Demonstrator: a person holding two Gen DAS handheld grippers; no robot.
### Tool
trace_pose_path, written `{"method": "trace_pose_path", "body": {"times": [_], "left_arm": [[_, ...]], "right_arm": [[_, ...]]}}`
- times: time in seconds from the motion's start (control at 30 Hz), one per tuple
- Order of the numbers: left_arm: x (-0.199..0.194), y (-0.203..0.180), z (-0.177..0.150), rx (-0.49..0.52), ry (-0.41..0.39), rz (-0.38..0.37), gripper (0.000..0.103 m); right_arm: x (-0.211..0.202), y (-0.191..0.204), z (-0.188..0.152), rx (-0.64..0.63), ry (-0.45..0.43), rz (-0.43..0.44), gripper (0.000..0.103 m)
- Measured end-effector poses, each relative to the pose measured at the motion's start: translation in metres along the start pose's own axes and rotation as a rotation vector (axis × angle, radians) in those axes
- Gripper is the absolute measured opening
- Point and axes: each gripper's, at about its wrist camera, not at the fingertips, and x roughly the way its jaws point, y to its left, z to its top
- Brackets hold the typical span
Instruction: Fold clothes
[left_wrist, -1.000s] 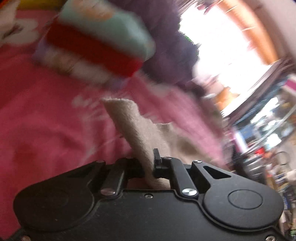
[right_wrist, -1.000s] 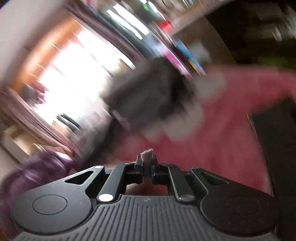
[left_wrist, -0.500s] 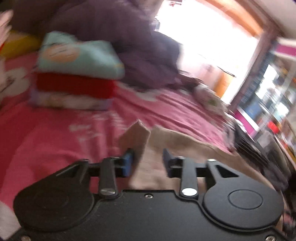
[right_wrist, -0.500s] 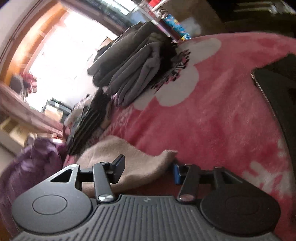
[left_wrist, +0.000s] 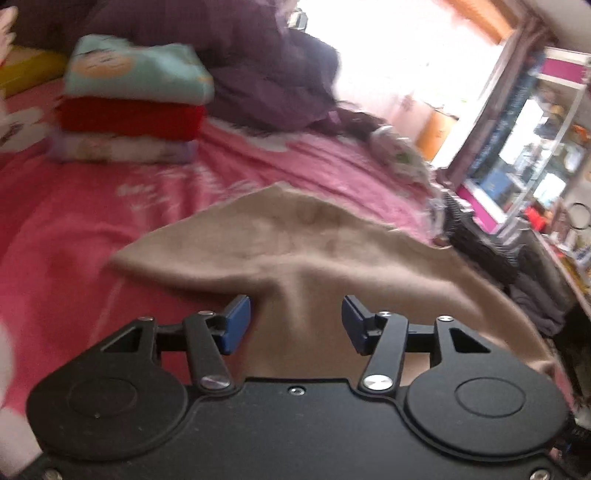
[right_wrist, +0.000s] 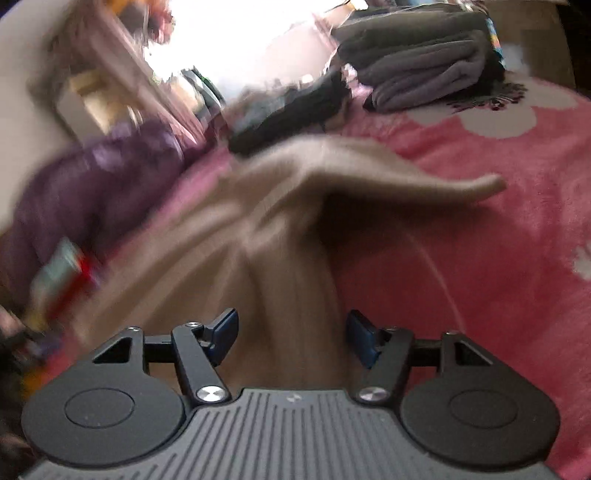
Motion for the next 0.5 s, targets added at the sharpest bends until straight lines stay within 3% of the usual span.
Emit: {"method": "trace_pose_path", "body": {"times": [0.03,0.1,0.17,0.2,0.23,0.3,0.4,0.5], "left_arm": [[0.001,0.004,-0.003,0.001,0.021,0.010,0.055],[0.004,0.012,-0.010,0.003,0.064,0.030,0.060],[0.012,0.018,-0.021,-0.025,0.117,-0.007,0.058],[0.016,0.022,-0.026,-0.039,0.144,-0.025,0.051],[0.018,0.025,-0.029,-0.061,0.152,-0.031,0.003],[0.016,0.030,-0.032,-0.099,0.143,-0.056,0.005],[-0.006,0.038,-0.021,-0.160,0.093,-0.118,0.005],[-0.006,0.042,-0.023,-0.183,0.111,-0.119,0.005]], "right_arm": [[0.002,0.000,-0.004,0.002,0.005,-0.006,0.054],[0.002,-0.008,-0.006,0.061,0.021,0.032,0.028],[0.002,-0.024,-0.008,0.201,0.048,0.109,0.017],[0.003,-0.037,-0.011,0.312,0.056,0.164,0.015],[0.003,-0.050,-0.016,0.438,0.060,0.226,0.014],[-0.003,-0.070,-0.023,0.630,0.060,0.314,0.012],[-0.029,-0.079,-0.029,0.683,0.031,0.314,0.011],[-0.038,-0.094,-0.043,0.720,0.049,0.208,0.010]]}}
